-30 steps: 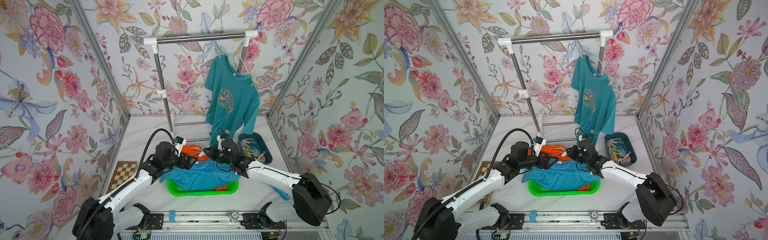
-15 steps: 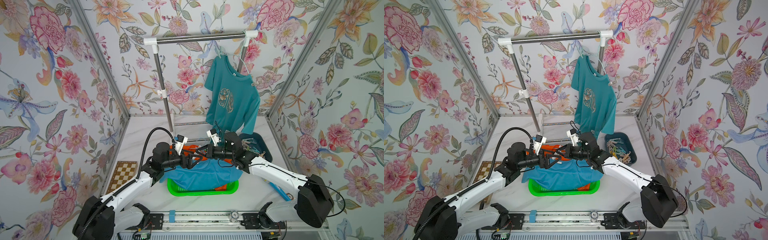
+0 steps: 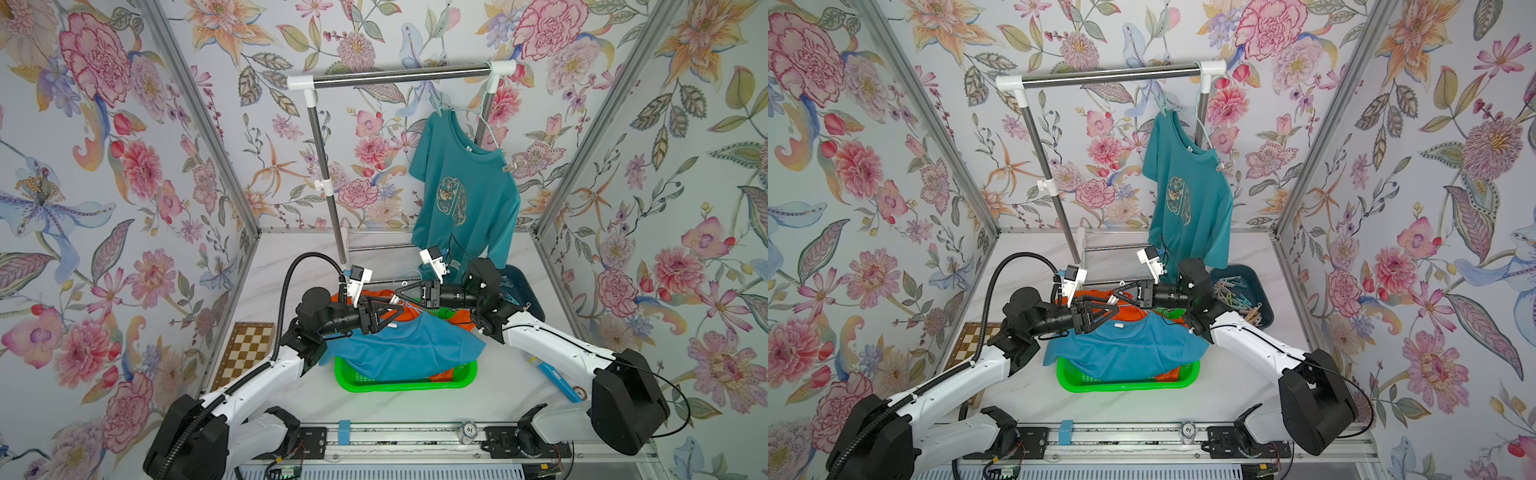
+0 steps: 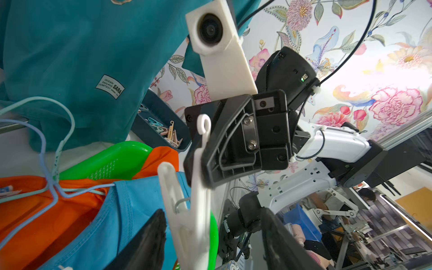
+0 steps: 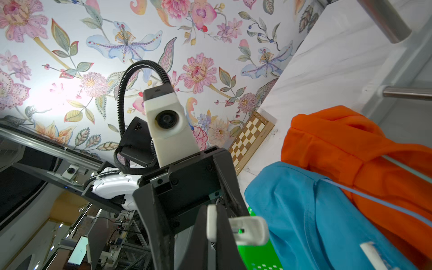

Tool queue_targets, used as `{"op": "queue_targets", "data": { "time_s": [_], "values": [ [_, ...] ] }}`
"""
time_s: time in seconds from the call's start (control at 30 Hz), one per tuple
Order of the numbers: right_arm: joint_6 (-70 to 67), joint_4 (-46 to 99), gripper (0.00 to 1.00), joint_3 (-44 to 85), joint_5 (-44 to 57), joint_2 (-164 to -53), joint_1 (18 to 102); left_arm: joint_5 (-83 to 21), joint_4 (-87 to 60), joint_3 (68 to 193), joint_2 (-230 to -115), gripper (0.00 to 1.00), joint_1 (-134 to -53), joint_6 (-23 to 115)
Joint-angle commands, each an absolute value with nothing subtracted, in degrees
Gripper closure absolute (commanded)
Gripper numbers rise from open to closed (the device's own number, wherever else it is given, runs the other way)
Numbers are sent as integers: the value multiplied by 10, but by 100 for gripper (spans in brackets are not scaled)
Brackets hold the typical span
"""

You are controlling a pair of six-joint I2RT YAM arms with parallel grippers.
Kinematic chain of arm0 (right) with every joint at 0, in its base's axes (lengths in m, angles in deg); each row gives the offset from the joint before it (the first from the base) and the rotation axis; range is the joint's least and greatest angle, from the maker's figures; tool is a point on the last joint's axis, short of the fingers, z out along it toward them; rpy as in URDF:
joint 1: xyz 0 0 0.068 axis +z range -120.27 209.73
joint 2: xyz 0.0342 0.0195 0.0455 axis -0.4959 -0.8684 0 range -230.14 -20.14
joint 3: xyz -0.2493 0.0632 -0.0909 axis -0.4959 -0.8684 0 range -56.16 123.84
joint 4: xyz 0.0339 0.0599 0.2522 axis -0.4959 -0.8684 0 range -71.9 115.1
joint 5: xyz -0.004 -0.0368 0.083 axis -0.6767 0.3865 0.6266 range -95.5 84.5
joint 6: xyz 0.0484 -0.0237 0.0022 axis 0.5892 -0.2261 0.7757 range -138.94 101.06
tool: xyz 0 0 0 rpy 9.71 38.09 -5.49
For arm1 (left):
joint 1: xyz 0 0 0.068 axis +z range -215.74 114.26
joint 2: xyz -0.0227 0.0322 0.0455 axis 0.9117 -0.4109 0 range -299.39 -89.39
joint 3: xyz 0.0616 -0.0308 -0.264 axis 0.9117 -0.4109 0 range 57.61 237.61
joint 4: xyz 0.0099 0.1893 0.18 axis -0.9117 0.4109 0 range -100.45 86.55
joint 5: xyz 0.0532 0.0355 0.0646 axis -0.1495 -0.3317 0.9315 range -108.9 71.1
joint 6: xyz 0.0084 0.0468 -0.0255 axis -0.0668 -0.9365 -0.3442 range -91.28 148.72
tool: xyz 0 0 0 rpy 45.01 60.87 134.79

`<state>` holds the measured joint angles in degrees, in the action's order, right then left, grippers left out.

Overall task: Use clothespins to secure the t-shirt on both sides of the hanger
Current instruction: Pick up the clothespin from the basket.

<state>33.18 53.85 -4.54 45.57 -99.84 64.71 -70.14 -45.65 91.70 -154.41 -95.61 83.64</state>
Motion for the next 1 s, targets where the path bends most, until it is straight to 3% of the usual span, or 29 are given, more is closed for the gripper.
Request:
{"op": "queue_targets", "data": {
  "time_s": [0.0,0.53,0.57,0.7,0.77,0.97],
  "values": [
    [342,605,100,-53,488,-987,655,-724,-515,910,-1550,44,-946,871],
    [283,580,100,-43,504,-962,683,-741,-608,901,-1564,69,-928,952],
    [282,578,99,-42,501,-961,683,-741,-608,902,-1565,70,-927,952],
    [284,576,76,-39,487,-959,683,-741,-610,902,-1567,78,-927,955],
    [286,576,74,-38,481,-957,682,-741,-615,901,-1568,84,-928,958],
    [294,584,71,-36,469,-951,682,-739,-615,903,-1572,85,-928,960]
  ]
}}
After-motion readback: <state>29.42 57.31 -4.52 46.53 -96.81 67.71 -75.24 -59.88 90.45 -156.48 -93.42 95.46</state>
